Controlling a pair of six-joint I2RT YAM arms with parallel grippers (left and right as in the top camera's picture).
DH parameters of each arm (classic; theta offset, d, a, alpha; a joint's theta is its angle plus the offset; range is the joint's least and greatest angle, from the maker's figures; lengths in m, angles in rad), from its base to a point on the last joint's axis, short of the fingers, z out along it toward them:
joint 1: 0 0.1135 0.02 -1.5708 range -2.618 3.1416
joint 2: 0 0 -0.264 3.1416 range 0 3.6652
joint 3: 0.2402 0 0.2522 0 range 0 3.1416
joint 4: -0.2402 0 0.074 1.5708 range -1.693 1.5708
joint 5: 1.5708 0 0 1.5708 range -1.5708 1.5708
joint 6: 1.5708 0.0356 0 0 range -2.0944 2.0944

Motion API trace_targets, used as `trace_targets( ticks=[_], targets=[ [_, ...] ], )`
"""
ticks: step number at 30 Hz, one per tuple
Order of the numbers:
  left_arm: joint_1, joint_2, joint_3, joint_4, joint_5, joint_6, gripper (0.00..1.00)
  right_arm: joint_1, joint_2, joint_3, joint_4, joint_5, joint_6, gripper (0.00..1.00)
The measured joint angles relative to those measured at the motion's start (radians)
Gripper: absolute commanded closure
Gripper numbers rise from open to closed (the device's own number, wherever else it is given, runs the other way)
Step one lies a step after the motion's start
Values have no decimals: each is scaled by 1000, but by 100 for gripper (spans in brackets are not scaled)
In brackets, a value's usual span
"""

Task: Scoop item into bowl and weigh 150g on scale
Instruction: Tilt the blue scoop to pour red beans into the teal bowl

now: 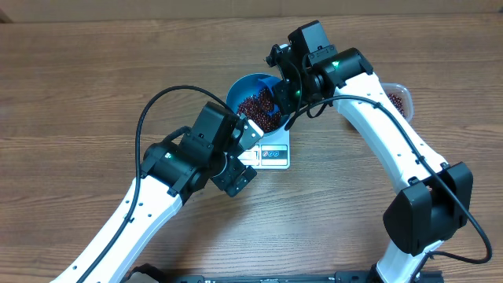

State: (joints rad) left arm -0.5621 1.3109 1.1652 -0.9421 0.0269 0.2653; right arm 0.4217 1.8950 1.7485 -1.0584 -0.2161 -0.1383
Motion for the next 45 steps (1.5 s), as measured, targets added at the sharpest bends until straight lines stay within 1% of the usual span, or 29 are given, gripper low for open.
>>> trace_targets(
  ticks=[19, 45],
  targets=[
    [0, 0, 0, 0, 0, 0, 0, 90, 0, 0, 21, 163, -46, 96],
    [0, 0, 0, 0, 0, 0, 0, 92, 0, 0, 25, 229, -84, 96]
  ],
)
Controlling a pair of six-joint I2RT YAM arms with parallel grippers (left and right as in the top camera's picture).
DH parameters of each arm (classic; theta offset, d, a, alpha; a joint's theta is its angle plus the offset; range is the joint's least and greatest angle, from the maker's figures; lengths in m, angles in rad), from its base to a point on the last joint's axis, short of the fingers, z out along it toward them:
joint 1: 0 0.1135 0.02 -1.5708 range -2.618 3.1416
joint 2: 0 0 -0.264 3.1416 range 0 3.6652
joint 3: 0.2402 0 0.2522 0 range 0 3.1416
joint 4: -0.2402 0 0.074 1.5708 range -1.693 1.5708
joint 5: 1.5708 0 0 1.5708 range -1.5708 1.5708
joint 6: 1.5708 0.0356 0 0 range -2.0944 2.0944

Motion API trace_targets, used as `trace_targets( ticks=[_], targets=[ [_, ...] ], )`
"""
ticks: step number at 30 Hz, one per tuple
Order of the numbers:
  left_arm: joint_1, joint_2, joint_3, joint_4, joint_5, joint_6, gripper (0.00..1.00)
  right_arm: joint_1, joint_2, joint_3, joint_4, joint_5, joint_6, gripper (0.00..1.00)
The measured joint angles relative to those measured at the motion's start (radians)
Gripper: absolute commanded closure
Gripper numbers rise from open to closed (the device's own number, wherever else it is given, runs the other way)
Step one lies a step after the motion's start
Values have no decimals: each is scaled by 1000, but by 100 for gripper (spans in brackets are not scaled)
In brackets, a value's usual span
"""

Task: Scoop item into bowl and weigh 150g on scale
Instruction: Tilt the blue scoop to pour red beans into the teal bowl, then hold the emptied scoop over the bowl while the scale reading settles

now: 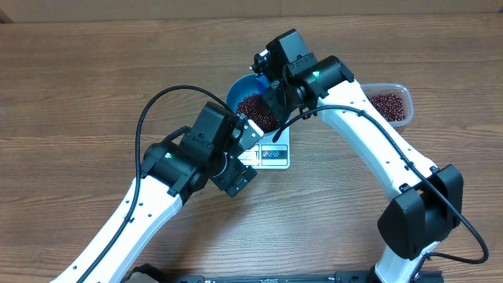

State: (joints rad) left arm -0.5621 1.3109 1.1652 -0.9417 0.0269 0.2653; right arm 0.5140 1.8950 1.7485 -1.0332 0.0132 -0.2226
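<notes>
A blue bowl [242,96] with dark red beans [253,112] stands on a small white scale [275,154] at mid table. My right gripper [269,88] hangs over the bowl's right side, its fingers hidden under the wrist. My left gripper [253,130] sits at the bowl's near rim, over the scale. Its jaws are too hidden to read. No scoop is visible.
A clear plastic tub [391,104] of the same red beans sits at the right, behind the right forearm. The left arm's black cable [149,114] loops over the table on the left. Bare wooden table [78,86] lies all around.
My right wrist has shifted left and now covers more of the bowl's right side. The bean tub shows more fully. The left arm has not moved.
</notes>
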Motion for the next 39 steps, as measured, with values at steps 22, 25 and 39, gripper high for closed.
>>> trace_targets(
  ticks=[22, 25, 39],
  targets=[
    [0, 0, 0, 0, 0, 0, 1, 0, 0, 0, 1, 25, -15, 96],
    [0, 0, 0, 0, 0, 0, 1, 0, 0, 0, 0, 40, -21, 96],
    [0, 0, 0, 0, 0, 0, 0, 0, 0, 0, 1, 54, -40, 96]
  ],
)
